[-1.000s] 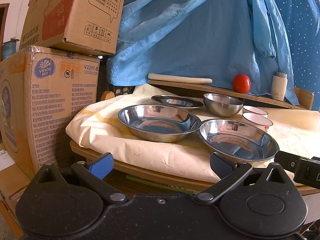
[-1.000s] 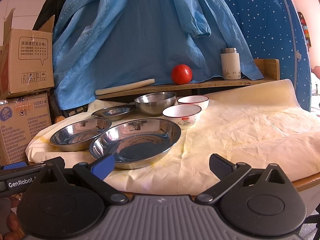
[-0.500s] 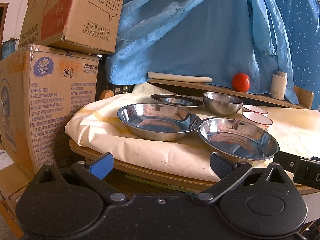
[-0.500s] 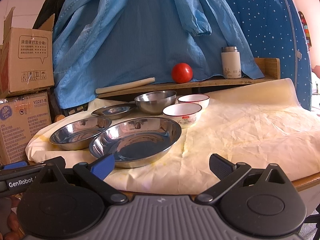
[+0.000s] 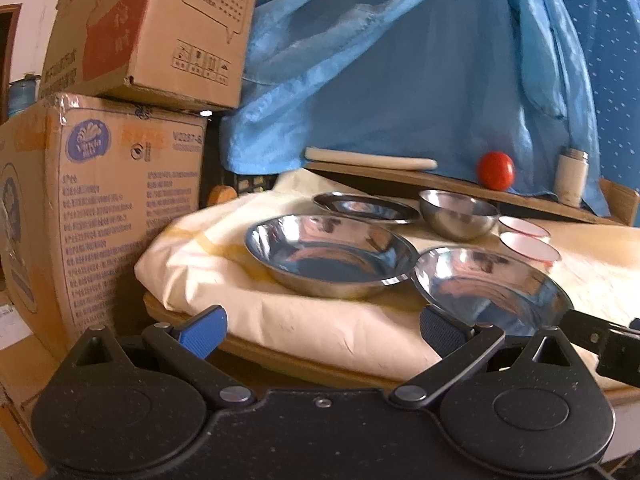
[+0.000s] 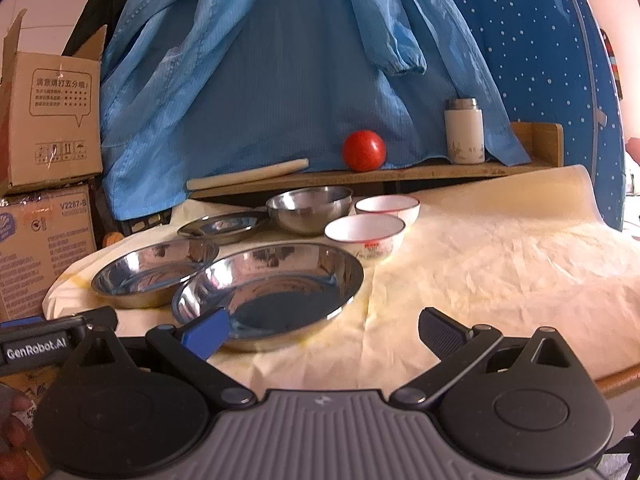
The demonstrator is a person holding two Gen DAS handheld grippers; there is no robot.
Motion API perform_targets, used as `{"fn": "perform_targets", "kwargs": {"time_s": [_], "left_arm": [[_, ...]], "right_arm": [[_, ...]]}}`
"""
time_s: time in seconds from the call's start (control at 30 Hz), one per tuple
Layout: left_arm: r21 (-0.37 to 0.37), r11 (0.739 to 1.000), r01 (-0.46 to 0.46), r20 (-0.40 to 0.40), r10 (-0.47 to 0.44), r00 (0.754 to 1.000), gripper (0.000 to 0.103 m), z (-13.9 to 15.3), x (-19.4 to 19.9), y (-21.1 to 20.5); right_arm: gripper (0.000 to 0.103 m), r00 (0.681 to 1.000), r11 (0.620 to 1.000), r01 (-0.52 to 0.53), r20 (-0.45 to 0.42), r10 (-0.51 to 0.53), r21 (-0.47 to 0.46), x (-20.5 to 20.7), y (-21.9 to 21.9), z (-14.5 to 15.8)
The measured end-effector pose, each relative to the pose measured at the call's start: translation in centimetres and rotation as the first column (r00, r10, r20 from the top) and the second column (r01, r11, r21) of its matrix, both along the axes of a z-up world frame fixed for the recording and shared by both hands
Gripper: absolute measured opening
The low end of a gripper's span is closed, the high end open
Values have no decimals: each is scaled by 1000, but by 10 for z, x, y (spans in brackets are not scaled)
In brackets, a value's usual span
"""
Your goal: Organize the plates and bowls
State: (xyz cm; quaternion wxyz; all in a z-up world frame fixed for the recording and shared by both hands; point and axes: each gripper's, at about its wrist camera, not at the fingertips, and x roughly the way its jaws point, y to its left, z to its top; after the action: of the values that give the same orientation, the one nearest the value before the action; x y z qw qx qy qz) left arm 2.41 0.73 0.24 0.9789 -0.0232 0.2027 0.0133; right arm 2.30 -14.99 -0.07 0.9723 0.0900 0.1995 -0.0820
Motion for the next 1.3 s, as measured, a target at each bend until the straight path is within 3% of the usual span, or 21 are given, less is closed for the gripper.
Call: {"fn": "perform_targets", "kwargs": {"time_s": [0.33,0.63,0.97,1.13,1.3], "left_arm": [[-39,998,-51,-42,50,998,102,20,55,21],[-75,993,-94,-116,85,990,102,17,101,38],[-103,990,-91,-147,76,986,101,8,124,49],[-150,988,-41,-144,20,989,96,4,125,48],[-194,980,-46,-144,18,989,88,0,126,51]], "right_arm": [[103,999,999,-15,27,17,-50,47,2,21],[103,986,986,-163,-26,162,-32,115,2,37],[101,933,942,-336,-147,329,-19,189,21,36],[87,888,913,-407,-230,397,6,217,28,28],[81,854,894,-445,-277,440,49,233,34,19]]}}
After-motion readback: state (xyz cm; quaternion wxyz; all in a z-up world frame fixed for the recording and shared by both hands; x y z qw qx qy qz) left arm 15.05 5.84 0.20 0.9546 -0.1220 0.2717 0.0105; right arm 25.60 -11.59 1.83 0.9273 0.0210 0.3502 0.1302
